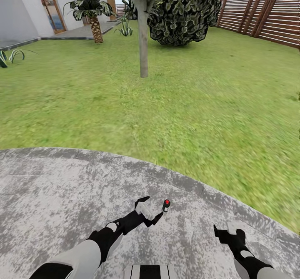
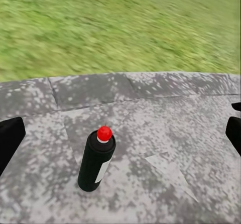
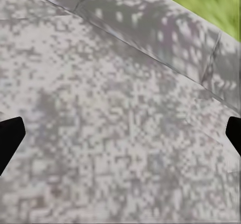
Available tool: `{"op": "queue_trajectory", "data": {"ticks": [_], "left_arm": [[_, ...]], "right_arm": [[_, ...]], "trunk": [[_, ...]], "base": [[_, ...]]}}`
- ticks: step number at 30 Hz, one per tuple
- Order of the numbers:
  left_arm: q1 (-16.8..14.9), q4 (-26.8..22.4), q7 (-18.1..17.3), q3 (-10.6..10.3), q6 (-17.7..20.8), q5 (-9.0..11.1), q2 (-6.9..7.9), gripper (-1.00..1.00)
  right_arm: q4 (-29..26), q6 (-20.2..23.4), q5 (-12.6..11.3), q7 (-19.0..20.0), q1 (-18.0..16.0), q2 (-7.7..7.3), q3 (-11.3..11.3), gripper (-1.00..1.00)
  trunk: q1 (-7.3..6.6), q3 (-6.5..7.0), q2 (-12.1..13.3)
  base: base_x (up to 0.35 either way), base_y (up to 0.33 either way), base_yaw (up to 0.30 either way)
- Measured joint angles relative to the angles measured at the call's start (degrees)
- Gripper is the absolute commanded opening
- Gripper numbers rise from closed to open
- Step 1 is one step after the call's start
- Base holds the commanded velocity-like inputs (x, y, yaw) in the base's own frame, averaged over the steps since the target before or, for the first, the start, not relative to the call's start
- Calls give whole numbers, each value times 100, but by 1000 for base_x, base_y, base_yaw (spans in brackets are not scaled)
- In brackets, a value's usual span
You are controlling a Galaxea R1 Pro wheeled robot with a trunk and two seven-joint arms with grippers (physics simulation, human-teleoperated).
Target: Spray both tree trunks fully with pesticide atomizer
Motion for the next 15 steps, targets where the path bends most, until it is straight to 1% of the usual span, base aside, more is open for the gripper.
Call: {"op": "queue_trajectory", "data": {"ticks": [8, 10, 15], "left_arm": [[0, 10, 0, 9, 0, -7, 0, 100], [52, -54, -52, 24, 60, 18, 0, 100], [53, -186, -51, 25, 61, 17, 0, 100]], "right_arm": [[0, -3, 6, 3, 0, -3, -1, 100], [-64, -2, 8, -17, 52, 6, -10, 100], [-86, -1, 8, -16, 53, 5, -10, 100]], "trunk": [[0, 3, 0], [0, 3, 0], [0, 3, 0]], "base": [[0, 0, -30], [0, 0, 0], [0, 0, 0]]}}
